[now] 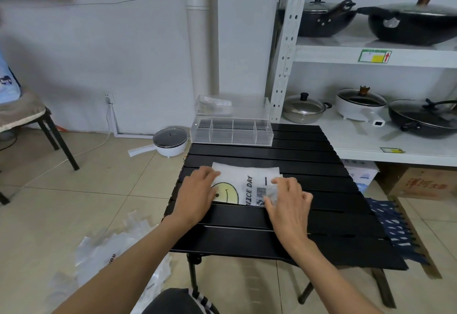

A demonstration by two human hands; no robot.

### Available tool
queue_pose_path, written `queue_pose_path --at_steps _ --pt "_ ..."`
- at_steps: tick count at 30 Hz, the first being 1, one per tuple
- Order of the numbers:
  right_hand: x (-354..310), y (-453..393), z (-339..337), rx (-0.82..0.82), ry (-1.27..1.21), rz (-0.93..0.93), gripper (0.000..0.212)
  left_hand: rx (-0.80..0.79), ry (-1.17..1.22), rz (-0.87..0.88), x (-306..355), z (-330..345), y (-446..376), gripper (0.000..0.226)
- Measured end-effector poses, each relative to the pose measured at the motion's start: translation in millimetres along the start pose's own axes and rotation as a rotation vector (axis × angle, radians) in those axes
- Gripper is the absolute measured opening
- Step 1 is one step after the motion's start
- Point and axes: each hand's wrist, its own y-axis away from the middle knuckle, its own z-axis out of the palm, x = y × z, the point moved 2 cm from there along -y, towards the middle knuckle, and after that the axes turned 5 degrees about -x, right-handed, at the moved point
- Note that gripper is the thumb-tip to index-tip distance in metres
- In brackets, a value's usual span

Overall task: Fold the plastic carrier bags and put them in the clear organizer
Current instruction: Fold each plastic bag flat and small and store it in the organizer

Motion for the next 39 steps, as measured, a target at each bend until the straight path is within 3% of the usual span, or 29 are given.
queue_pose_path --at_steps 4,9,16,24,26,28,34,39 --pt "-24.6 -11.2 10.8 -0.129 0.018 -0.240 0.037 -0.177 0.022 0.218 7.9 11.6 1.0 0.039" --pt "-12.8 -27.2 19.1 -0.378 0.159 -0.022 0.048 -0.306 0.069 0.120 2.6 15.6 0.3 0.041" --pt "9.8 -16.2 22.2 -0.376 0.146 0.066 0.045 -0.411 -0.062 -0.053 2.4 15.1 -3.0 0.060" --pt "9.9 -13.3 21.0 -0.353 0.151 0.146 0.055 -0.459 -0.211 -0.058 5.1 10.1 -4.9 0.062" --pt "11.6 -12.7 22.4 -0.359 0.126 0.141 0.056 -0.431 -0.186 0.023 12.2 6.4 -5.8 0.063" --pt "13.7 -12.6 23.1 -0.354 0.094 0.138 0.055 -0.409 -0.181 0.209 22.9 -1.4 -8.5 0.061" --pt "13.2 -11.8 20.5 -0.329 0.025 0.149 0.053 -0.420 -0.398 0.633 54.2 -4.9 -28.6 0.043" --pt "14.6 -12.6 20.1 -0.291 0.019 0.137 0.051 -0.377 -0.522 0.645 75.8 -1.3 -29.6 0.043"
